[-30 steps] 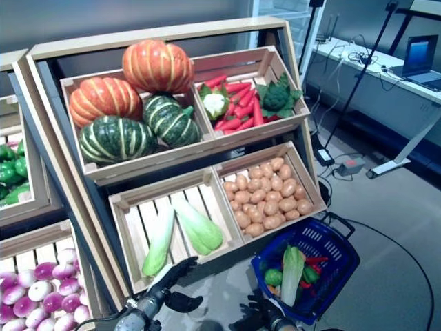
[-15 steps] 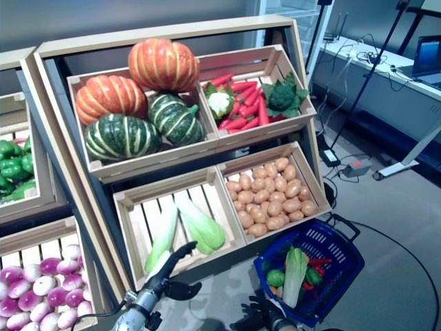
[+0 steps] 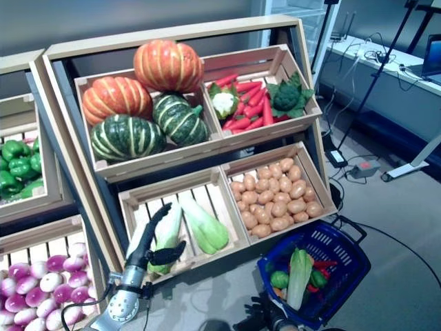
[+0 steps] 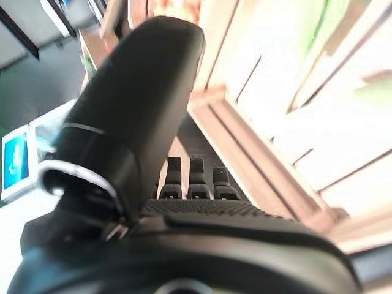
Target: Put vegetables into the basket
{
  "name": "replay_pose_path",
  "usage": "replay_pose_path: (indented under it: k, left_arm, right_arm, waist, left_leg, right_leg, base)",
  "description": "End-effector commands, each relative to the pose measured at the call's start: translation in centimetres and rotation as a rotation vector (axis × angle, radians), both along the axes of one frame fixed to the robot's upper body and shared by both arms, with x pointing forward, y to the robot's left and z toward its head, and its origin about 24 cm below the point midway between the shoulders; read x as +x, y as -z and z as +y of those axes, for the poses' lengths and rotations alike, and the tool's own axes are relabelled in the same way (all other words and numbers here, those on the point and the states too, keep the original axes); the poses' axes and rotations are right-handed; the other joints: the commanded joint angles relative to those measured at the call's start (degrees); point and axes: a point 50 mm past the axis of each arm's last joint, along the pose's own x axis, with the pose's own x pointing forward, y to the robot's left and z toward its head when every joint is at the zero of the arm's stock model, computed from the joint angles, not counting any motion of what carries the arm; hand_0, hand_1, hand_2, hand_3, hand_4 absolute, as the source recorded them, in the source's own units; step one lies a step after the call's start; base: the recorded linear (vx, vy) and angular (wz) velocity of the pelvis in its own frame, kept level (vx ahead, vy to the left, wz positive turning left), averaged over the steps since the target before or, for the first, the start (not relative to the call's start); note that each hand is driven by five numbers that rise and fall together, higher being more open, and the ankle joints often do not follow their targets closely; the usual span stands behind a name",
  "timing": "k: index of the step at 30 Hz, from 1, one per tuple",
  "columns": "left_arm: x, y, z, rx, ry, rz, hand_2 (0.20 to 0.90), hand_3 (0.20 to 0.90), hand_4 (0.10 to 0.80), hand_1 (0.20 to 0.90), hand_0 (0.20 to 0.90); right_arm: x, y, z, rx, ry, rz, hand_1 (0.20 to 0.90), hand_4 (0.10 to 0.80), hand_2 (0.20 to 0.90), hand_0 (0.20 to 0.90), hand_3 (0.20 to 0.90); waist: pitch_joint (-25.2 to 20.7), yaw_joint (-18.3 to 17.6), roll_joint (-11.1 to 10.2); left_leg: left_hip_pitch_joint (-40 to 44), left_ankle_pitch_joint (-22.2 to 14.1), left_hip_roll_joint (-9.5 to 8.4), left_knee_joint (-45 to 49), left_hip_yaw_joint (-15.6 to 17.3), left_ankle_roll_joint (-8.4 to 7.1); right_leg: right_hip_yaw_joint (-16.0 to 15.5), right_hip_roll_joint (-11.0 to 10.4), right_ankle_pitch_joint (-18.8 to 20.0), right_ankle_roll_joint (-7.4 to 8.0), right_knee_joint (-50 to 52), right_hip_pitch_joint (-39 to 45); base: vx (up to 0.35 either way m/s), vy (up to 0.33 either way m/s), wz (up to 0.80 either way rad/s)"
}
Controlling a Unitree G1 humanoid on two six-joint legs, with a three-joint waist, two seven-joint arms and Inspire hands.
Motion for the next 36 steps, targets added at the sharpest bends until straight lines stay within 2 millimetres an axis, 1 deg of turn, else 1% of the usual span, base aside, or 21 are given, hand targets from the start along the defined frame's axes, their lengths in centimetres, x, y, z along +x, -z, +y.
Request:
replay_pose_path:
  k: [1,4,7,8,9,11,12,13,14,15,17,18,19,22,24,27,29,30,34,36]
  left_arm:
    - [5.3,-5.2,0.3,-0.021,-0.033,-0.253,0.900,0.900,0.800,0.900,0.900]
    - [5.3,-4.5,0.7,0.002,-0.084,-0.205,0.900,0.900,0.800,0.900,0.900]
    - [5.8,-4.2,1.0,0.004,-0.151,-0.189,0.900,0.900,0.800,0.900,0.900]
    - [6.4,-4.2,1.5,-0.015,-0.203,-0.182,0.900,0.900,0.800,0.900,0.900]
    - [6.6,-4.3,1.7,-0.024,-0.226,-0.182,0.900,0.900,0.800,0.900,0.900]
    - [7.5,-4.6,1.9,-0.023,-0.282,-0.195,0.900,0.900,0.800,0.900,0.900]
    - [8.6,-5.5,1.9,-0.010,-0.307,-0.228,0.900,0.900,0.800,0.900,0.900]
    - [9.1,-5.9,1.9,-0.006,-0.319,-0.243,0.900,0.900,0.800,0.900,0.900]
    - [10.1,-6.8,1.9,-0.009,-0.338,-0.274,0.900,0.900,0.800,0.900,0.900]
    - [11.3,-8.2,2.0,-0.023,-0.374,-0.322,0.900,0.900,0.800,0.900,0.900]
    - [12.4,-9.7,2.2,-0.030,-0.398,-0.374,0.900,0.900,0.800,0.900,0.900]
    - [12.8,-10.3,2.3,-0.031,-0.401,-0.401,0.900,0.900,0.800,0.900,0.900]
    - [13.1,-10.9,2.4,-0.029,-0.409,-0.423,0.900,0.900,0.800,0.900,0.900]
    - [13.8,-12.4,3.1,-0.033,-0.458,-0.483,0.900,0.900,0.800,0.900,0.900]
    - [13.9,-12.9,3.5,-0.039,-0.482,-0.502,0.900,0.900,0.800,0.900,0.900]
    - [14.2,-13.6,4.7,-0.046,-0.535,-0.517,0.900,0.900,0.800,0.900,0.900]
    - [14.2,-13.8,5.1,-0.051,-0.569,-0.513,0.900,0.900,0.800,0.900,0.900]
    - [14.3,-13.9,5.6,-0.068,-0.600,-0.503,0.900,0.900,0.800,0.900,0.900]
    - [14.7,-14.2,6.8,-0.115,-0.635,-0.464,0.900,0.900,0.800,0.900,0.900]
    - [14.9,-14.6,7.7,-0.147,-0.667,-0.443,0.900,0.900,0.800,0.900,0.900]
  right_arm:
    - [-1.5,0.7,1.7,-0.033,-0.055,0.015,0.900,0.800,0.900,0.900,0.900]
    - [-1.0,0.4,1.6,-0.023,-0.047,-0.034,0.900,0.800,0.900,0.900,0.900]
    - [0.2,-0.1,1.5,-0.019,-0.052,-0.084,0.900,0.800,0.900,0.900,0.900]
    - [1.3,-0.5,1.1,-0.017,-0.054,-0.122,0.900,0.800,0.900,0.900,0.900]
    - [1.8,-0.7,1.1,-0.018,-0.061,-0.136,0.900,0.800,0.900,0.900,0.900]
    - [3.6,-1.5,1.0,-0.015,-0.068,-0.203,0.900,0.800,0.900,0.900,0.900]
    - [5.9,-2.5,0.9,0.008,-0.041,-0.270,0.900,0.800,0.900,0.900,0.900]
    - [7.1,-3.1,0.9,0.017,-0.029,-0.313,0.900,0.800,0.900,0.900,0.900]
    - [9.3,-4.3,1.3,0.023,-0.031,-0.374,0.900,0.800,0.900,0.900,0.900]
    - [12.2,-5.9,2.0,0.005,-0.064,-0.444,0.900,0.800,0.900,0.900,0.900]
    - [14.1,-7.2,2.1,-0.037,-0.095,-0.493,0.900,0.800,0.900,0.900,0.900]
    - [14.7,-7.6,2.1,-0.041,-0.092,-0.508,0.900,0.800,0.900,0.900,0.900]
    - [15.2,-8.0,2.0,-0.044,-0.087,-0.522,0.900,0.800,0.900,0.900,0.900]
    - [15.9,-8.6,1.7,-0.041,-0.064,-0.546,0.900,0.800,0.900,0.900,0.900]
    - [15.9,-8.7,1.5,-0.046,-0.063,-0.545,0.900,0.800,0.900,0.900,0.900]
    - [15.4,-8.3,1.0,-0.073,-0.054,-0.529,0.900,0.800,0.900,0.900,0.900]
    - [15.2,-8.1,0.7,-0.084,-0.045,-0.520,0.900,0.800,0.900,0.900,0.900]
    - [15.0,-7.9,0.5,-0.101,-0.045,-0.508,0.900,0.800,0.900,0.900,0.900]
    - [14.3,-7.4,-0.2,-0.141,-0.045,-0.478,0.900,0.800,0.900,0.900,0.900]
    - [13.8,-7.1,-0.9,-0.180,-0.047,-0.457,0.900,0.800,0.900,0.900,0.900]
  waist:
    - [0.34,0.31,-3.26]
    - [0.87,-0.01,-3.26]
    - [2.16,-0.34,-3.45]
    - [3.26,-0.45,-3.58]
    - [3.69,-0.46,-3.62]
    - [5.38,-0.35,-3.94]
    - [7.42,-0.19,-4.37]
    - [8.42,-0.15,-4.58]
    - [10.40,-0.28,-4.91]
    - [12.72,-0.61,-5.19]
    - [13.84,-0.95,-5.40]
    - [14.49,-1.05,-5.48]
    - [14.71,-1.13,-5.58]
    - [15.50,-1.45,-5.75]
    - [15.71,-1.52,-5.80]
    - [16.07,-1.59,-5.83]
    - [16.33,-1.70,-5.99]
    - [16.80,-1.96,-6.11]
    - [17.24,-2.49,-6.21]
    - [17.70,-3.00,-6.32]
  left_leg:
    - [0.07,-4.60,-3.38,0.04,1.50,1.06]
    - [0.14,-4.53,-3.56,0.29,1.89,1.09]
    - [-2.08,-5.29,-3.55,3.54,2.52,1.11]
    - [-3.93,-5.56,-3.43,5.58,2.67,1.23]
    - [-4.65,-5.65,-3.38,6.33,2.62,1.33]
    - [-7.42,-5.98,-3.09,9.43,2.17,1.77]
    - [-10.92,-6.55,-2.84,13.46,1.70,1.98]
    - [-12.46,-6.92,-2.76,15.21,1.67,2.04]
    - [-15.88,-7.77,-2.47,19.43,1.81,2.18]
    - [-20.41,-9.40,-2.04,25.22,1.90,2.48]
    - [-24.90,-11.79,-1.80,31.77,1.57,2.85]
    - [-26.05,-13.73,-1.82,34.72,1.16,2.73]
    - [-27.43,-14.40,-1.81,36.53,1.03,2.80]
    - [-31.75,-16.78,-1.62,42.97,0.86,2.74]
    - [-32.83,-17.35,-1.48,44.43,0.73,2.78]
    - [-35.53,-19.04,-1.12,48.54,0.65,3.16]
    - [-36.52,-19.66,-0.95,50.03,0.51,3.15]
    - [-37.57,-20.31,-0.60,51.89,0.53,3.24]
    - [-39.13,-21.40,-0.37,54.16,0.39,3.60]
    - [-40.27,-22.09,-0.27,55.73,0.35,3.91]
  right_leg:
    - [0.09,-1.83,-1.59,-0.94,0.13,2.04]
    - [0.56,-1.93,-1.52,-0.96,0.31,1.72]
    - [1.03,-2.36,-1.80,-1.21,2.02,-0.07]
    - [1.12,-2.52,-2.20,-1.57,3.87,-1.78]
    - [1.14,-2.54,-2.47,-1.71,4.83,-2.53]
    - [1.48,-2.64,-3.69,-2.26,9.11,-5.76]
    - [1.93,-2.83,-5.01,-2.61,13.76,-9.50]
    - [2.11,-2.97,-5.64,-2.75,15.60,-11.11]
    - [2.52,-3.42,-6.54,-3.03,19.92,-14.78]
    - [3.27,-3.96,-8.48,-3.65,26.60,-19.94]
    - [3.79,-4.69,-11.47,-4.59,34.39,-24.71]
    - [4.24,-5.10,-13.40,-4.57,37.98,-26.00]
    - [4.41,-5.39,-14.16,-4.82,39.97,-27.34]
    - [5.17,-6.02,-16.71,-5.50,46.68,-31.51]
    - [5.42,-6.07,-17.42,-5.70,48.28,-32.59]
    - [6.06,-6.11,-18.96,-6.00,52.58,-35.61]
    - [6.30,-5.88,-19.56,-6.12,54.02,-36.58]
    - [6.70,-5.74,-20.04,-6.28,55.32,-37.48]
    - [7.56,-5.28,-20.98,-6.53,57.49,-39.31]
    - [8.04,-5.00,-21.49,-6.66,58.88,-40.65]
  base:
    - [0.086,0.055,0.00]
    - [0.076,0.060,-0.02]
    - [-0.022,0.063,-0.03]
    - [-0.088,0.064,-0.04]
    - [-0.101,0.075,-0.05]
    - [-0.136,0.035,-0.05]
    - [-0.233,-0.006,-0.03]
    - [-0.343,-0.010,0.01]
    - [-0.432,0.019,-0.01]
    - [-0.423,0.049,-0.02]
    - [-0.250,0.074,-0.14]
    - [-0.125,0.060,-0.13]
    - [-0.104,0.044,-0.01]
    - [-0.110,0.023,0.03]
    - [-0.071,-0.004,0.03]
    - [-0.078,-0.026,0.05]
    - [-0.076,-0.038,0.06]
    - [-0.060,-0.027,0.05]
    - [-0.056,-0.016,0.01]
    - [-0.070,-0.001,-0.01]
